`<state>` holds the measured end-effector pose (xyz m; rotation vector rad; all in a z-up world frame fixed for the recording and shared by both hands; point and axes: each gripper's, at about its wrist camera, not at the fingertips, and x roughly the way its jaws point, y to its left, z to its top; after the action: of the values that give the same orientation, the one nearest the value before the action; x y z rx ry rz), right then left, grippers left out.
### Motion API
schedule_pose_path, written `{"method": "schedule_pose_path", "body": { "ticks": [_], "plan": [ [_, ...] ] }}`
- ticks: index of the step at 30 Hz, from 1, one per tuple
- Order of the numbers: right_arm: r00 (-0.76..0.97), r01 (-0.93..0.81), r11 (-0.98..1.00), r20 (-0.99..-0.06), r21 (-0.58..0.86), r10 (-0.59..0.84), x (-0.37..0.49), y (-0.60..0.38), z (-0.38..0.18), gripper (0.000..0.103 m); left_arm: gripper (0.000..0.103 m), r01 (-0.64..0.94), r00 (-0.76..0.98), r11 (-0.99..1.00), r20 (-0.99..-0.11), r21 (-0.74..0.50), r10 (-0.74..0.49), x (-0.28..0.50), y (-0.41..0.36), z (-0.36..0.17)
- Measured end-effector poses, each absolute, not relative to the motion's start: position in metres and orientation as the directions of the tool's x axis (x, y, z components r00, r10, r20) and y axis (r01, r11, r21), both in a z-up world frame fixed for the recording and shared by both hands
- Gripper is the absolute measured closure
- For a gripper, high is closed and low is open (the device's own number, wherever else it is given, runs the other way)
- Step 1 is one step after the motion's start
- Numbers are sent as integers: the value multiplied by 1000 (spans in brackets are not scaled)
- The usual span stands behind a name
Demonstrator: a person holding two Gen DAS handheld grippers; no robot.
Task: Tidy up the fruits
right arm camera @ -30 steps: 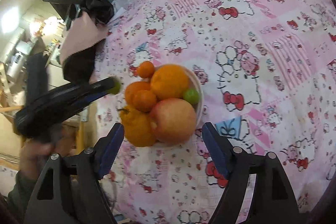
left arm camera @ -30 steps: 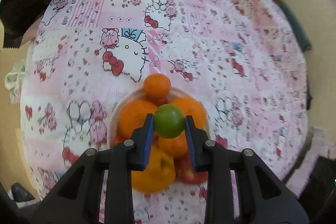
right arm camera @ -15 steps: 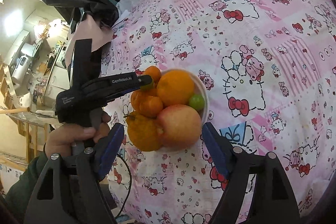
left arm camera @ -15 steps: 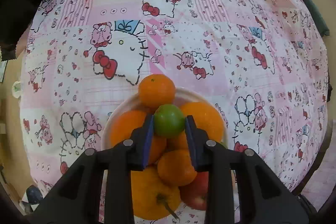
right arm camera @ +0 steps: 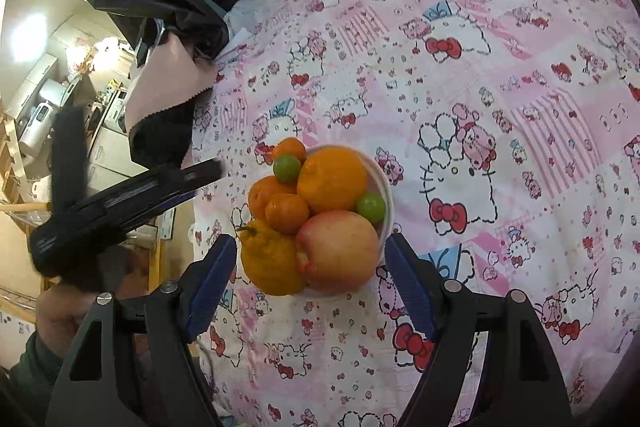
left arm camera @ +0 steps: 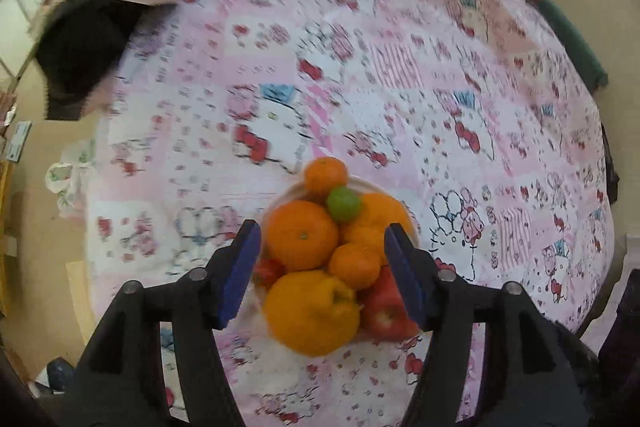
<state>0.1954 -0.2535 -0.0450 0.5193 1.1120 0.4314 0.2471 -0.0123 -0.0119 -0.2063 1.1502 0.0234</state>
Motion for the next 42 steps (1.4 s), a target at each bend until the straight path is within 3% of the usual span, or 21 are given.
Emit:
{"method": "schedule_pose_path", "body": {
  "ticks": [4, 8, 18, 20, 24, 26, 31, 42],
  "plan": [
    [484, -121, 841, -709, 527, 513, 182, -250, -25, 23, 42, -149, 506, 987, -862, -63, 21, 211, 7, 7],
    [547, -161, 870, -691, 467, 472, 167, -238, -12, 12, 42, -149, 588, 989, -804, -3, 86, 170, 17, 15],
    [607, -199, 922, -697, 331, 381, 123, -215, -10, 9, 42, -136, 677, 988, -735, -71, 40, 93, 35, 4],
    [627, -209, 930, -689, 302, 364, 113, -210, -9, 6, 32, -143, 677, 985, -735, -101, 23, 86, 38, 1],
    [662, -216, 949, -680, 227, 314, 93, -196, -10, 2, 21, -147, 714, 981, -700, -125, 18, 73, 36, 2],
    [666, -209, 952, -681, 222, 305, 87, -191, -14, 1, 6, -143, 717, 984, -696, -106, 29, 70, 30, -2],
    [686, -201, 961, -673, 188, 276, 82, -185, -16, 0, 6, -98, 693, 992, -721, -78, 12, 69, 13, -12],
    [686, -164, 972, -689, 170, 236, 86, -193, -22, 0, 5, -80, 736, 995, -677, -62, 17, 59, 5, -6]
  ]
}}
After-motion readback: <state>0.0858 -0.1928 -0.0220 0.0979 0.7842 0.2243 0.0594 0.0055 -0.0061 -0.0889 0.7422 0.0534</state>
